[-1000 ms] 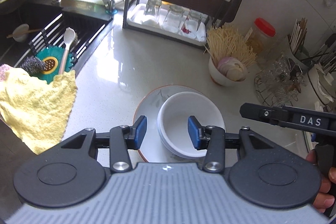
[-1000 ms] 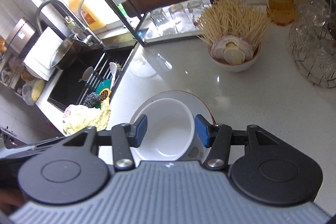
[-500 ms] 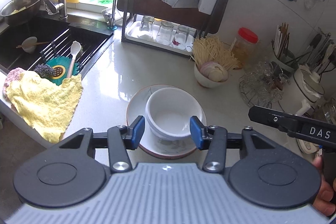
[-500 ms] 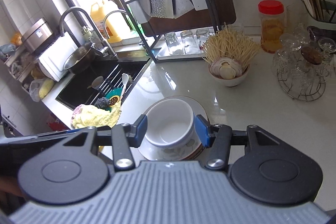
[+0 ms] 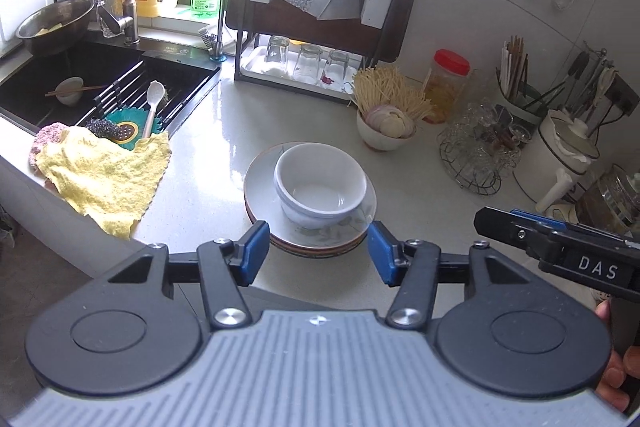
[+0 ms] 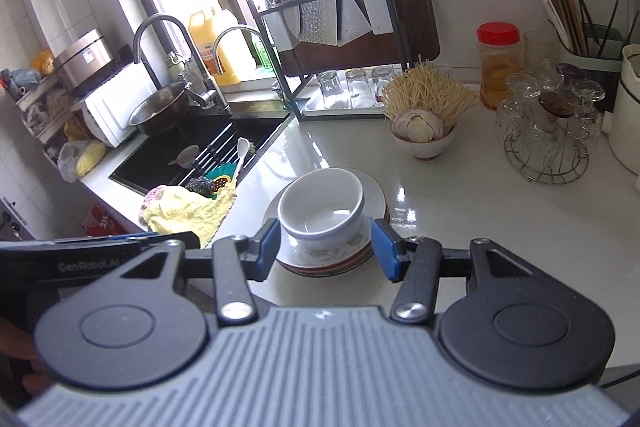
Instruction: Organize plates and bowls
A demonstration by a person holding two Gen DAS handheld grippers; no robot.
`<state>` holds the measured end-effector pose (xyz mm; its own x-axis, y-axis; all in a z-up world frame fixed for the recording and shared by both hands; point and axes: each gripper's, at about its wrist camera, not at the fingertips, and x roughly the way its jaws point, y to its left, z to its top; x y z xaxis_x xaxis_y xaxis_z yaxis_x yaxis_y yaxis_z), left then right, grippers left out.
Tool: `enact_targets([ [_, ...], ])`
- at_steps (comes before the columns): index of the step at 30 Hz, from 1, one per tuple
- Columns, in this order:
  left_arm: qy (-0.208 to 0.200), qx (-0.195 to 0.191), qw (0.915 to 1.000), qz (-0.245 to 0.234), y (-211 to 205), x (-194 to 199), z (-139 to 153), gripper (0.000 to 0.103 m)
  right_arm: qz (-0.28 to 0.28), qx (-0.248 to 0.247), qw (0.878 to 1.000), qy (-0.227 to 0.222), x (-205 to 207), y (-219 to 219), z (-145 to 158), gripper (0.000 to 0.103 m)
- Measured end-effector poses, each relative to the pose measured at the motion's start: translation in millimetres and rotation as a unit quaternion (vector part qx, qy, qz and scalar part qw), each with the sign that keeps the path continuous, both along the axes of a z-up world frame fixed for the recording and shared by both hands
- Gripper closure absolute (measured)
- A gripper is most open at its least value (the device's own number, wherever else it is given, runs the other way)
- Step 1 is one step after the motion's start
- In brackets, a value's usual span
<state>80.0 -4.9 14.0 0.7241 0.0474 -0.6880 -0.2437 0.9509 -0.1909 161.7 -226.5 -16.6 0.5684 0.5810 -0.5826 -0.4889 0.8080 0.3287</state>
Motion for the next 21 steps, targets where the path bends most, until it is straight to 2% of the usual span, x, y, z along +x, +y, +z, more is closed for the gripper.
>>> enact_targets([
  [10,-0.007,0.014,0.9999,0.001,-23,-36,8,0.043,-0.003,-0.004,1.000,-0.017,-32,-15,3,0.049],
  [21,-0.010,0.005,0.9999,0.012,-31,-62,8,0.043,-0.001,-0.017,0.999,-0.035,-57,-23,6,0.049],
])
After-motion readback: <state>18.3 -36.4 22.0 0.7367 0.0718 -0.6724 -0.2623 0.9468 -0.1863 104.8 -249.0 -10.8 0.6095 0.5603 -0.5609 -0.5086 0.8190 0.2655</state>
